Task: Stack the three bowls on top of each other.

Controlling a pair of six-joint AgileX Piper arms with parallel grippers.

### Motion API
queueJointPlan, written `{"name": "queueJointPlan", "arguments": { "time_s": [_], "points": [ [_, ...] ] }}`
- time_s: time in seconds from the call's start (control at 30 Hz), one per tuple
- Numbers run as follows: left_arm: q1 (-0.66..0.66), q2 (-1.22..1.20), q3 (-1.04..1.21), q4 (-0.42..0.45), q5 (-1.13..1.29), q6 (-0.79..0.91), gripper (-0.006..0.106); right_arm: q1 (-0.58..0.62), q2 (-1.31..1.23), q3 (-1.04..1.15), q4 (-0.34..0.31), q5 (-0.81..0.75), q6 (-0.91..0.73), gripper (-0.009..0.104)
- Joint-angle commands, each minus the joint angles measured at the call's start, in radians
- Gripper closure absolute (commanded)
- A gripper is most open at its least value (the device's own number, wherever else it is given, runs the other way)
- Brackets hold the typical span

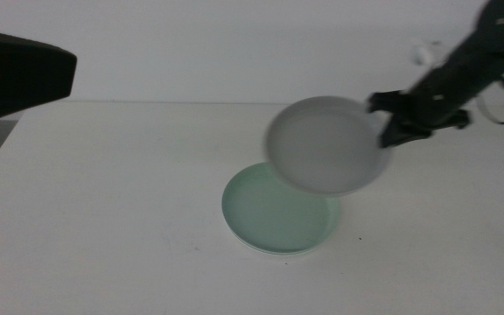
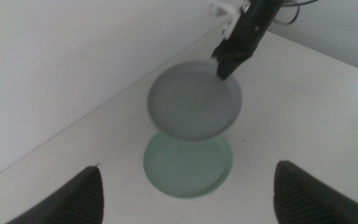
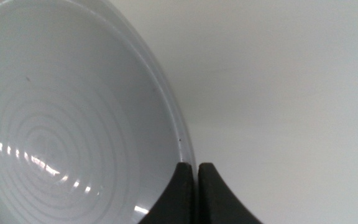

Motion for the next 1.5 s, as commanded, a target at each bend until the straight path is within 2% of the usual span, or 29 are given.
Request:
{"name": "queueJointPlan", "arguments": {
  "time_s": [0.0,0.23,0.8,0.87,0.93,1.1,1.27,1.47],
  "points": [
    [0.002,-0.004,0.001,-0.002,-0.013,-0.002,0.007,0.059,-0.001,-0.002,0.001,-0.022,0.021,0.097],
    [0.002,-0.004,0.001,-0.002,-0.013,-0.002,0.007,0.17,0.046,-0.002,-0.001,-0.029,0.043,0.097],
    [0.002,-0.004,0.001,-0.002,-0.013,-0.002,0.007,0.173,0.138,0.0,-0.013,-0.039,0.036,0.096],
    [0.002,-0.004,0.001,-0.002,-0.013,-0.002,0.007,0.173,0.139,0.0,-0.013,-0.057,0.03,0.089],
    [0.002,-0.004,0.001,-0.002,-0.013,-0.002,0.007,0.173,0.139,0.0,-0.012,-0.071,0.019,0.072],
    [0.002,-0.004,0.001,-0.002,-0.013,-0.002,0.007,0.171,0.129,-0.002,-0.005,-0.054,-0.029,0.005],
    [0.002,-0.004,0.001,-0.002,-0.013,-0.002,0.007,0.135,-0.001,-0.002,0.011,0.024,-0.122,0.003],
    [0.002,-0.004,0.001,-0.002,-0.013,-0.002,0.007,-0.005,-0.329,0.002,0.028,0.025,-0.146,0.003]
  ]
}}
